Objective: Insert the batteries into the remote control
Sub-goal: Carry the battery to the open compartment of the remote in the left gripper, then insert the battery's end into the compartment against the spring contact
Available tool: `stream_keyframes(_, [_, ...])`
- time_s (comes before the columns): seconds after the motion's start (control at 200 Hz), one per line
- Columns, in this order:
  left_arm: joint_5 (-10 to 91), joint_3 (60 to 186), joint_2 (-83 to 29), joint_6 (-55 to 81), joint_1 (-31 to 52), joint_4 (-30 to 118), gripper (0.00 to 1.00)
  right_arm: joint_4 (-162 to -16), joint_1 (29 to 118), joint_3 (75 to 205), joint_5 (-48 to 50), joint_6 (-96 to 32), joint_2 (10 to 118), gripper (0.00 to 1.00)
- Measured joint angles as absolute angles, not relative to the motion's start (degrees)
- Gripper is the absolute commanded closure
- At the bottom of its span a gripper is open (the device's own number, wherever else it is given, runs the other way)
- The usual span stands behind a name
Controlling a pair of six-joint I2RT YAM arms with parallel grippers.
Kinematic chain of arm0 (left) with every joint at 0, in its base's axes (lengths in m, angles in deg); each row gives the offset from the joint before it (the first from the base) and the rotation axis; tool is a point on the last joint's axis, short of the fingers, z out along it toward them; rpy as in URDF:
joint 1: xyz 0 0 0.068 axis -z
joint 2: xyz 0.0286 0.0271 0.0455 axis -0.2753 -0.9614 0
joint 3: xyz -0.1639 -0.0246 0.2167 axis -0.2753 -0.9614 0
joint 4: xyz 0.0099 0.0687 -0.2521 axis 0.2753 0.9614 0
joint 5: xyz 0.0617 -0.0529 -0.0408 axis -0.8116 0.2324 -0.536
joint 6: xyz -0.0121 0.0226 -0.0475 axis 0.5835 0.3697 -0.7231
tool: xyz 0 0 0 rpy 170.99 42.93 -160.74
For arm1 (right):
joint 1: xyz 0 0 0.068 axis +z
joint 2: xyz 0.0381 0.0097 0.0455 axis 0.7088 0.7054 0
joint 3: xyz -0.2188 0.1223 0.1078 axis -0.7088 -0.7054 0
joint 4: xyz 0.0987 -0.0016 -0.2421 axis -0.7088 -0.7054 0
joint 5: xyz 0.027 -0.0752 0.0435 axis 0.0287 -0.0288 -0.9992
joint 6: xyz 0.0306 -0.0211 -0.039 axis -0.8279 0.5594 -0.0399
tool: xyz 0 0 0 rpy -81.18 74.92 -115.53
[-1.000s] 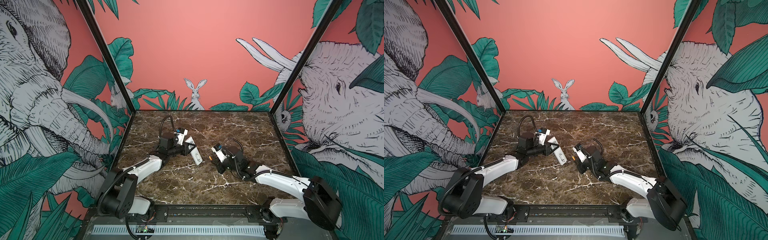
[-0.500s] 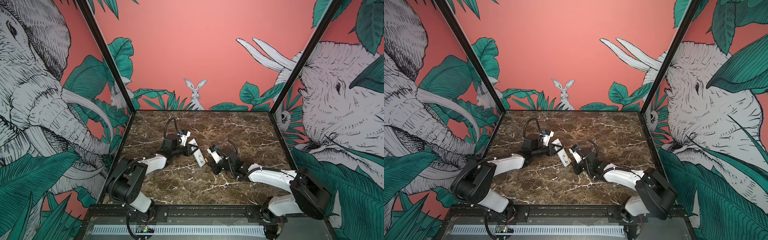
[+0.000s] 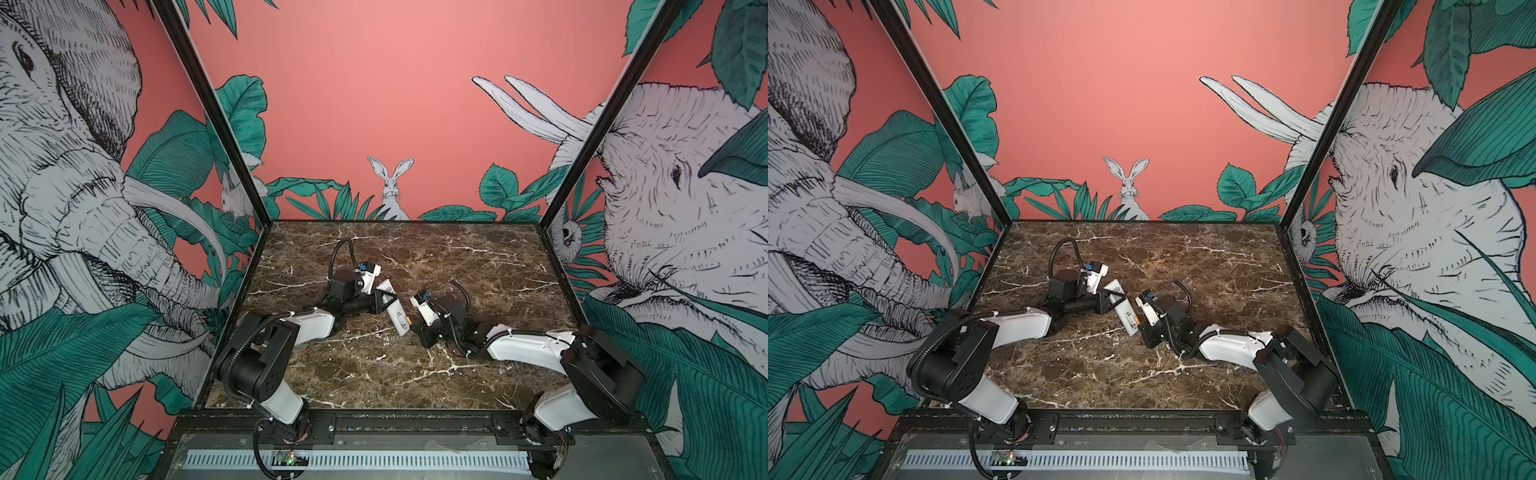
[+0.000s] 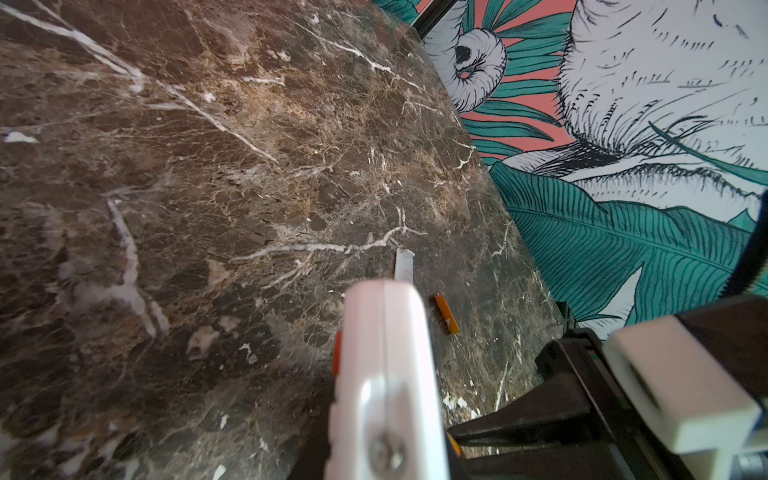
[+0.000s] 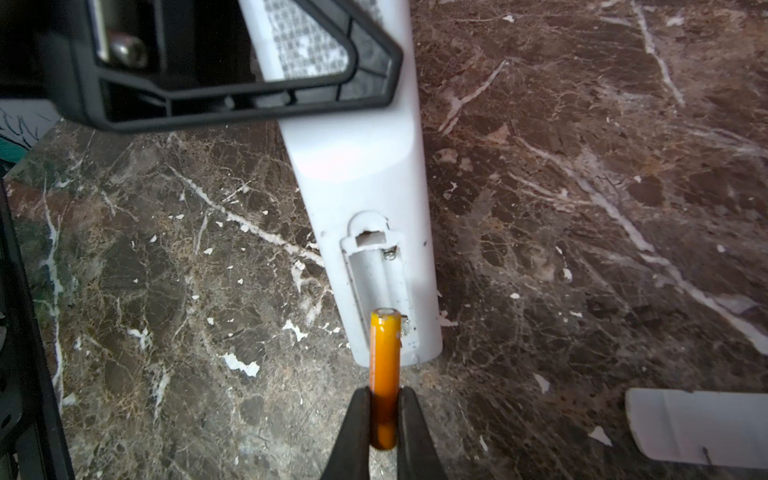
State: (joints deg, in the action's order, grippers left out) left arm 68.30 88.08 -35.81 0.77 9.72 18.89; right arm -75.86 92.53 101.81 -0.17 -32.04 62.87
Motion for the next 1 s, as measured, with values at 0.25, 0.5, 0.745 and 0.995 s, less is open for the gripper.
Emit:
stream_keyframes(0.25, [68.34,88.08,-36.03,0.8,9.72,18.58,0.84,-74.99,92.55,103.14,-0.28,-32.06,65.6,0.89])
stream_keyframes(0.5, [68.58,88.1,-36.62,0.75,9.72,17.84,0.85,-74.22,92.58,103.67,-0.3,-32.04,66.76,0.89])
stream_keyframes(0.745, [68.98,88.25,-37.3,0.6,9.69,17.12,0.85,-74.29,92.58,104.43,-0.3,-31.87,68.77,0.89])
stream_keyframes(0.995, [69.22,88.3,-37.41,0.6,9.69,17.08,0.85,-75.1,92.58,104.43,-0.12,-31.78,69.27,0.89])
